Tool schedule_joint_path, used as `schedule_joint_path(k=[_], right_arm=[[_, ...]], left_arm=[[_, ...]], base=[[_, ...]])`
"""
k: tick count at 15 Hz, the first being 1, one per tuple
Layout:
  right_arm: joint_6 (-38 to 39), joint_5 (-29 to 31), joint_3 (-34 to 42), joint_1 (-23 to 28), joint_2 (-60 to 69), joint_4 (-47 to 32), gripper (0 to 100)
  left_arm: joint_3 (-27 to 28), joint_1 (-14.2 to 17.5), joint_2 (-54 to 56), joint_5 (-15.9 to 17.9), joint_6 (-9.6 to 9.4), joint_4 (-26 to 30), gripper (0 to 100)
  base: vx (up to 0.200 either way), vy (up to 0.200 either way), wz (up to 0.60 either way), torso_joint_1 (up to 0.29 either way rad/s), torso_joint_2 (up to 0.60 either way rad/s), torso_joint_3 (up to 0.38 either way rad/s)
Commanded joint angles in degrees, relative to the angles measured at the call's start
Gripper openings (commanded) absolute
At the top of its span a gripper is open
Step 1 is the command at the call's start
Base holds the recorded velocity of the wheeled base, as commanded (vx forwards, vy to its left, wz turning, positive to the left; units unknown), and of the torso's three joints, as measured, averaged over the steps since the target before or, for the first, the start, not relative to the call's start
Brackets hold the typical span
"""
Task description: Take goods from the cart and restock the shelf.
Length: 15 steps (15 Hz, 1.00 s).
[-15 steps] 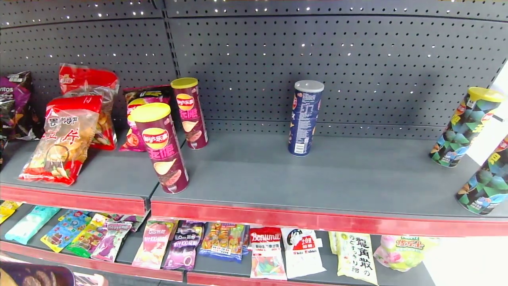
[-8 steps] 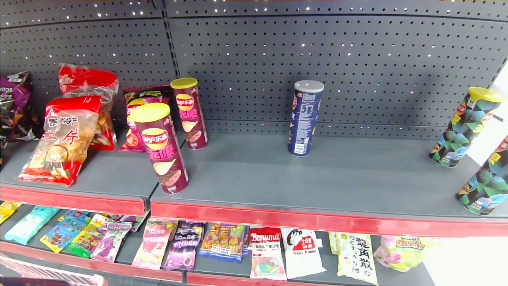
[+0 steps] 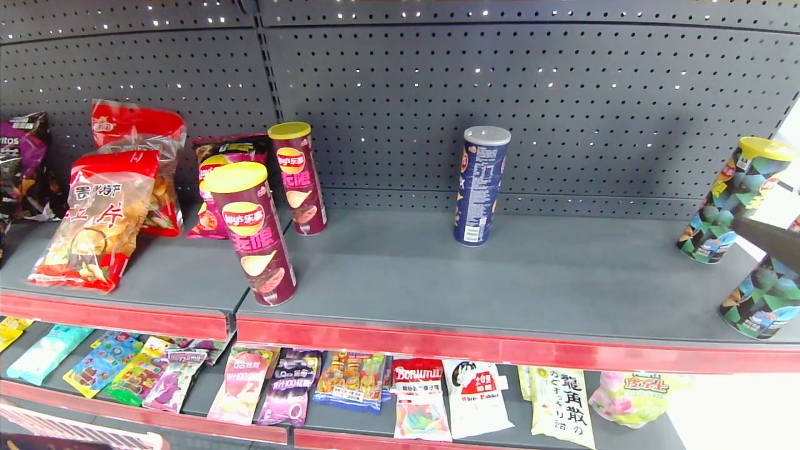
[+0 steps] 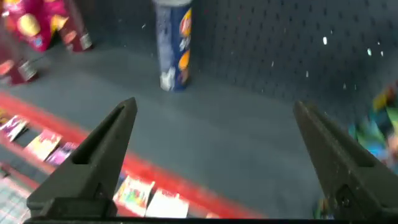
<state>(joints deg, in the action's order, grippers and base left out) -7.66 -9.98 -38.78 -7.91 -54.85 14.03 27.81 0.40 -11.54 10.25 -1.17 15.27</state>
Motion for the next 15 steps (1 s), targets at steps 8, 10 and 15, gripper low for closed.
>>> schedule_joint_path(k=[8, 10, 15], right_arm=[[4.2, 16.6, -18.5, -12.1, -46.1, 22.5, 100], [4.3, 17.6, -22.6, -13.4, -49.8, 22.5, 100], [5.4, 18.2, -26.6, -17.0, -53.3, 22.5, 100]], left_arm=[[-0.5, 0.1, -0.6, -1.1, 0.03, 0.1, 0], [-0.6, 0.1, -0.6, -1.3, 0.03, 0.1, 0], [-0.5, 0.1, -1.0, -1.6, 0.03, 0.1, 0]], base=[[0.000, 0.000, 0.00, 0.000, 0.00, 0.000], [0.000, 0.000, 0.00, 0.000, 0.00, 0.000], [0.000, 0.000, 0.00, 0.000, 0.00, 0.000]])
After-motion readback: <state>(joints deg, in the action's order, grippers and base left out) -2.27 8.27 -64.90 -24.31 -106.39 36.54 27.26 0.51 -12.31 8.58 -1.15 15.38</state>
